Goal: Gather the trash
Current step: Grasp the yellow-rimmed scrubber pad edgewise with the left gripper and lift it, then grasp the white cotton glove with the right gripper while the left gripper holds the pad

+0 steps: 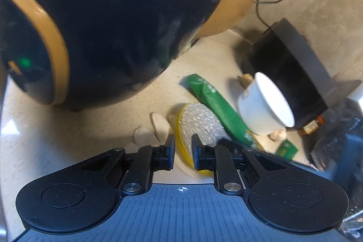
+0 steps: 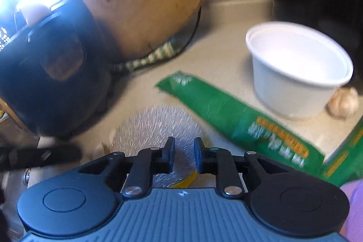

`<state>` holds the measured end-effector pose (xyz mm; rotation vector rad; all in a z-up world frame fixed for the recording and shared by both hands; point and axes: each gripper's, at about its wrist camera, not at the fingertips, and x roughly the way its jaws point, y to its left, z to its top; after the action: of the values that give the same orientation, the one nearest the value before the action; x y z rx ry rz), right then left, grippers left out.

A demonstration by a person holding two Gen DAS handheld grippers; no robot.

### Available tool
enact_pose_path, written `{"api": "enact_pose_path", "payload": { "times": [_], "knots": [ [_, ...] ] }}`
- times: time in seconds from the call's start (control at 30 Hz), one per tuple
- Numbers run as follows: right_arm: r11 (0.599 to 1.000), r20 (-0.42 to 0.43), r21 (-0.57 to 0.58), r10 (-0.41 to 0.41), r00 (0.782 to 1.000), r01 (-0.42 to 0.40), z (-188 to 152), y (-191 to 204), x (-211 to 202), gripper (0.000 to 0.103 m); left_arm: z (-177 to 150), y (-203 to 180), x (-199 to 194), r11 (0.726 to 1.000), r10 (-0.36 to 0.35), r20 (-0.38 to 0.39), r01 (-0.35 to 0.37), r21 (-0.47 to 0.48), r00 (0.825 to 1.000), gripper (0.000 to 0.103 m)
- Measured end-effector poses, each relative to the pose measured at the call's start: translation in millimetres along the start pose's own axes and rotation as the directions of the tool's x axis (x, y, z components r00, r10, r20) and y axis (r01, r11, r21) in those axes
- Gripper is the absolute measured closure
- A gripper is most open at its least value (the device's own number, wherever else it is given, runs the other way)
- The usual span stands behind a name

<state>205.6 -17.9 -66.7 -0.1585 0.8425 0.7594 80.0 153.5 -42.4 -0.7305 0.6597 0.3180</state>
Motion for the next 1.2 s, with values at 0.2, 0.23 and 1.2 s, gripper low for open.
{"api": "enact_pose_path", "payload": {
  "times": [0.2, 0.23, 1.2],
  "knots": [
    [1.0, 0.004, -0.003, 0.017, 1.0, -0.017, -12.2, -6.2, -3.8, 0.085, -1.1, -0.6, 39.2, 1.0, 0.007, -0.04, -0.008, -0.021, 0.999, 0.084],
    [1.0, 0.005, -0.006, 0.02, 1.0, -0.02, -12.0, -7.1, -2.6, 0.085, -1.6, -1.1, 43.9, 1.0, 0.008, -0.038, -0.009, -0.03, 0.999, 0.082],
    [0.977, -0.001, -0.162, 0.142, 0.99, -0.14, -55.9, 1.5, -48.6, 0.05, -47.4, -12.5, -44.7, 0.996, -0.07, 0.121, 0.064, 0.054, 0.99, 0.086]
  ]
}}
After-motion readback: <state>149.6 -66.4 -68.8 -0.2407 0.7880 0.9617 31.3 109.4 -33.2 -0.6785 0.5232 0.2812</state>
